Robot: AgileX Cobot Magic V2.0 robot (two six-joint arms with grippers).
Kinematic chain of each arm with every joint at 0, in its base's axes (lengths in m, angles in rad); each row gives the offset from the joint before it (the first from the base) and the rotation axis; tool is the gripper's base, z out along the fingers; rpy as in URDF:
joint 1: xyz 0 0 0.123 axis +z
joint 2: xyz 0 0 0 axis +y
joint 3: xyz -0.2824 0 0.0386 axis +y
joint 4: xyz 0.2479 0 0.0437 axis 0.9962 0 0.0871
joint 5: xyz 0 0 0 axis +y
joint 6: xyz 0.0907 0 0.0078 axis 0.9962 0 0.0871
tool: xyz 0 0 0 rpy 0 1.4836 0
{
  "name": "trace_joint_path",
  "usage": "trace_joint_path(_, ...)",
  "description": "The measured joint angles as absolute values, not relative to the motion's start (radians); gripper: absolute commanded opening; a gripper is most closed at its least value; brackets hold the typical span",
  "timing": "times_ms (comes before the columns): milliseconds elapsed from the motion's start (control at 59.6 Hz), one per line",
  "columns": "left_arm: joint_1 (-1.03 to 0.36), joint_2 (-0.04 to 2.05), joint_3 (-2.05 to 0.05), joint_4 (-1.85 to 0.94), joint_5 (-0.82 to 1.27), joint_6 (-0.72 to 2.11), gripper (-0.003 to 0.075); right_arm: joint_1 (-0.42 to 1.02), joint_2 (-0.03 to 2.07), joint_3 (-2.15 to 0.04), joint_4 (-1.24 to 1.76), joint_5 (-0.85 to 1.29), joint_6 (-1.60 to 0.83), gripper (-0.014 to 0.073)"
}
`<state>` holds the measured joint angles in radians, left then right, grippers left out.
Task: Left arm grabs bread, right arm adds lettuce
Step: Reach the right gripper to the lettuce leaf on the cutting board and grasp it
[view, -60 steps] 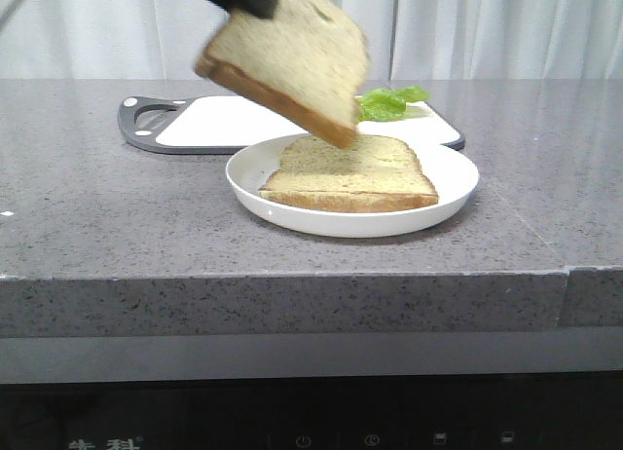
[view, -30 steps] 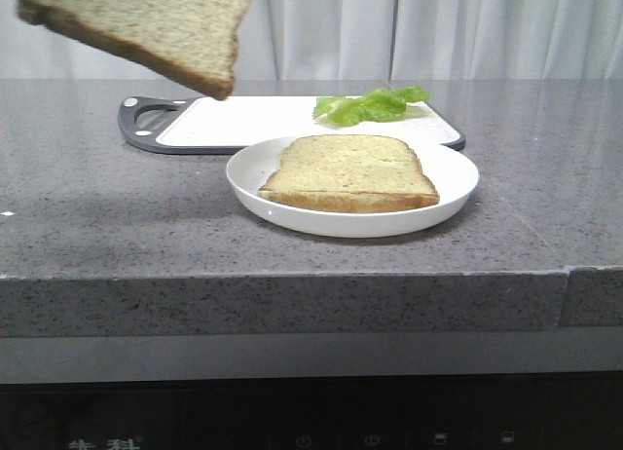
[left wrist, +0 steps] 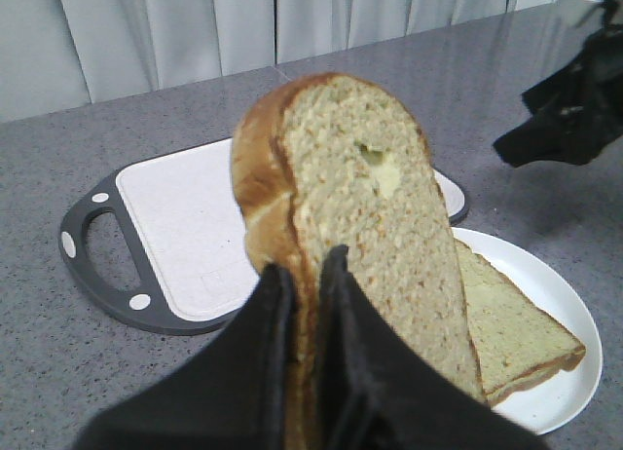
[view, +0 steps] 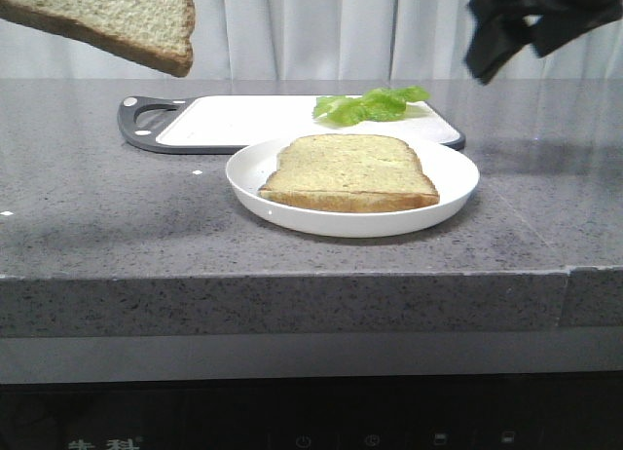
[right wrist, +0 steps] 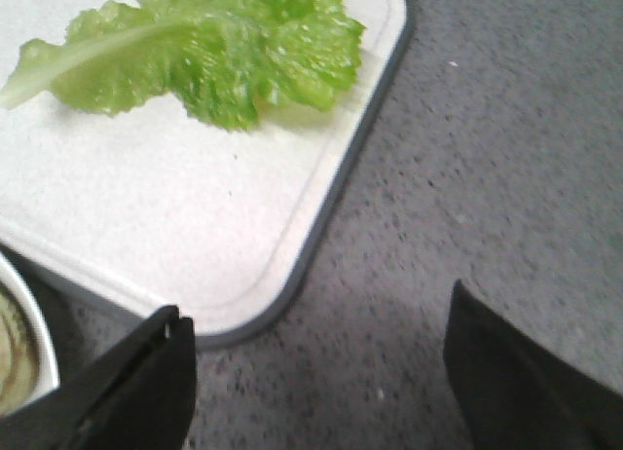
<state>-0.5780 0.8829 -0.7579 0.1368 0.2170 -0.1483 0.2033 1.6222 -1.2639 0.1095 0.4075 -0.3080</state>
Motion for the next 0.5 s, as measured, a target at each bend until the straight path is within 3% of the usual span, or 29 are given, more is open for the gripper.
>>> trace_joint_path(504, -0.578, 0.883, -0.757, 0.131, 0.215, -0.148, -0.002, 0.226, 1.98, -1.687, 0.111, 0.503, -0.385, 0.0547)
